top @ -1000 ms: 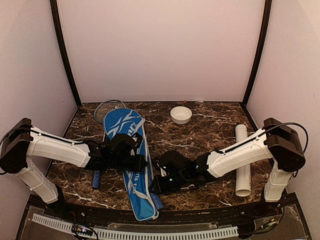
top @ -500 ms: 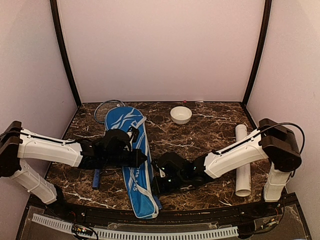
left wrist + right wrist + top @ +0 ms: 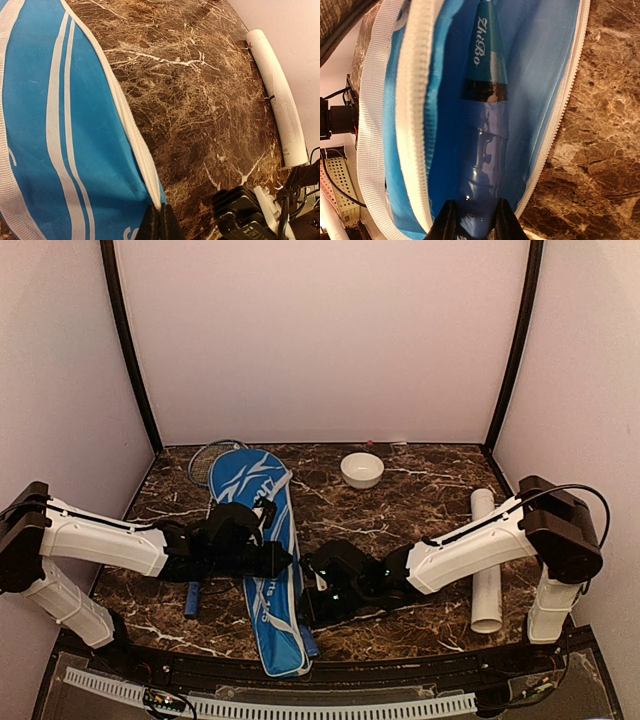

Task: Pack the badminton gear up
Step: Adjust the racket in the racket bag, then adjust the racket bag at the center of the board.

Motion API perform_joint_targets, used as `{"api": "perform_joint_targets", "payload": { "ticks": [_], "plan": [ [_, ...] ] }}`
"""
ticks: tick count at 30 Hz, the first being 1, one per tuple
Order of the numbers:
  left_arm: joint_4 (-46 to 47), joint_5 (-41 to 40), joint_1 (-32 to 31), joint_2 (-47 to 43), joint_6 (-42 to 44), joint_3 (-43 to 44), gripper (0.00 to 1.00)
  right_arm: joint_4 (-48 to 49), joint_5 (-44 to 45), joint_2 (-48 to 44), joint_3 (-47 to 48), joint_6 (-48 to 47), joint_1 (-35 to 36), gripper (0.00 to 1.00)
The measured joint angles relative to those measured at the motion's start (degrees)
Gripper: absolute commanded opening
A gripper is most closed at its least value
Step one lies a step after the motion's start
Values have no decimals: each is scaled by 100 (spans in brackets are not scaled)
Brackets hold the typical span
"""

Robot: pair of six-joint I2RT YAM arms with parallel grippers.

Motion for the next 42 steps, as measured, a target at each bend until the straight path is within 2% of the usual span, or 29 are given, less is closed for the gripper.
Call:
{"api": "perform_joint_targets", "payload": {
  "ticks": [15,17,21,26,30,33,36,42],
  "plan": [
    [37,-52,44,-22,-13,0,0,199,-13,160,68,-28,-42,1],
    [33,-59,57,-66,-13,-11,0,284,-15,216,68,-39,-50,9],
    [26,-94,90,-177,-20,-66,0,466,-68,269,68,-219,-72,17],
    [-17,-96,160,-216,-39,-101,0,573,-59,256,44,-474,-103,35],
    [-46,144,190,-245,-61,-192,0,693,282,-39,-118,-723,-175,47],
    [-120,313,190,-319,-79,-264,0,686,612,-501,-208,-861,-302,51],
    [-162,396,216,-422,-79,-269,0,691,883,-859,-219,-979,-433,51],
    [-214,468,247,-522,-83,-278,0,291,1174,-678,2,-1095,-710,47]
  ]
}}
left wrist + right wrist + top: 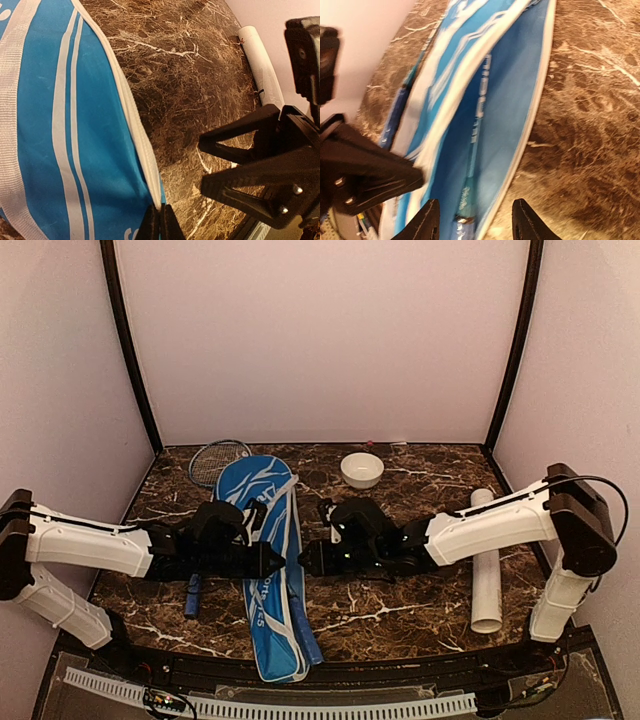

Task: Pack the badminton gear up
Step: Adjust the racket bag at the center of the board.

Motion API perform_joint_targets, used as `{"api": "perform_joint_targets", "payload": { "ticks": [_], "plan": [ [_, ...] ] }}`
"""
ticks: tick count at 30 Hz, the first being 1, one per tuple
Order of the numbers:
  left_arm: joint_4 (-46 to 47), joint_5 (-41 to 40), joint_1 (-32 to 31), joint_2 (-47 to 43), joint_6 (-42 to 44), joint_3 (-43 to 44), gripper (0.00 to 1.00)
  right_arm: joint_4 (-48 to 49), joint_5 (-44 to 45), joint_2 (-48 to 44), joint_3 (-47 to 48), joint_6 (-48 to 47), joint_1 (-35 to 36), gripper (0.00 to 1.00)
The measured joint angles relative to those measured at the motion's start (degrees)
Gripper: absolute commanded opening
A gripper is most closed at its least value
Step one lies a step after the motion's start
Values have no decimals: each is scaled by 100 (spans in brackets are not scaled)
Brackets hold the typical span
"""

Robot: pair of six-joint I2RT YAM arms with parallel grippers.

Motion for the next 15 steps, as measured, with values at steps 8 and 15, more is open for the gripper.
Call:
{"api": "perform_joint_targets", "payload": {
  "ticks": [8,15],
  "plan": [
    [-31,15,2,-66,-31,-68,0,-455,142,898,726,-219,-98,39],
    [-39,57,7,-66,-57,-70,0,-463,42,1331,1073,-319,-98,37]
  ]
}}
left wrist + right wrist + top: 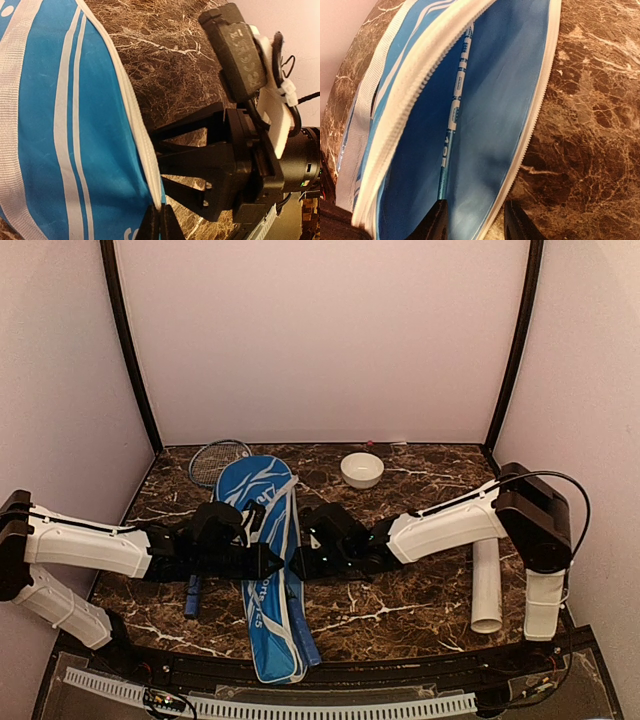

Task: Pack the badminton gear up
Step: Adjust the racket bag at the center of the board.

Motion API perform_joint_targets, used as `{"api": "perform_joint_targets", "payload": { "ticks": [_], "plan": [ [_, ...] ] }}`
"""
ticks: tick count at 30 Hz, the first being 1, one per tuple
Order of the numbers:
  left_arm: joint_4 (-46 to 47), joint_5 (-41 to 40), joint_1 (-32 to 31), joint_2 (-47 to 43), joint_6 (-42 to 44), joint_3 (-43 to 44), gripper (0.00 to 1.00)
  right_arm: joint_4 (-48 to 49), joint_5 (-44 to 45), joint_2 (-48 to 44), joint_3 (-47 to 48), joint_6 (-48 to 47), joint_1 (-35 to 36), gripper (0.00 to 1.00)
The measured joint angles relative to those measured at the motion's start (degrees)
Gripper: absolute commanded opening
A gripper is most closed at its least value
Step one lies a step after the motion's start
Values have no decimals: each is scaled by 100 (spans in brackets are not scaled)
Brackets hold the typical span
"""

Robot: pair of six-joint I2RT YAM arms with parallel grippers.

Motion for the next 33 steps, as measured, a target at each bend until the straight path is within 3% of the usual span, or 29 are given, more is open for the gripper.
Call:
{"api": "perform_joint_targets", "payload": {
  "ticks": [16,20,24,33],
  "plan": [
    [0,50,0,0,-22,0,0,-396,575,549,461,44,0,35],
    [0,55,0,0,-22,0,0,-238,455,693,577,22,2,27],
    [0,50,9,0,-24,0,0,-46,286,872,710,22,20,0],
    [-44,59,22,-114,-46,-39,0,-87,636,584,389,37,-11,0]
  ]
}}
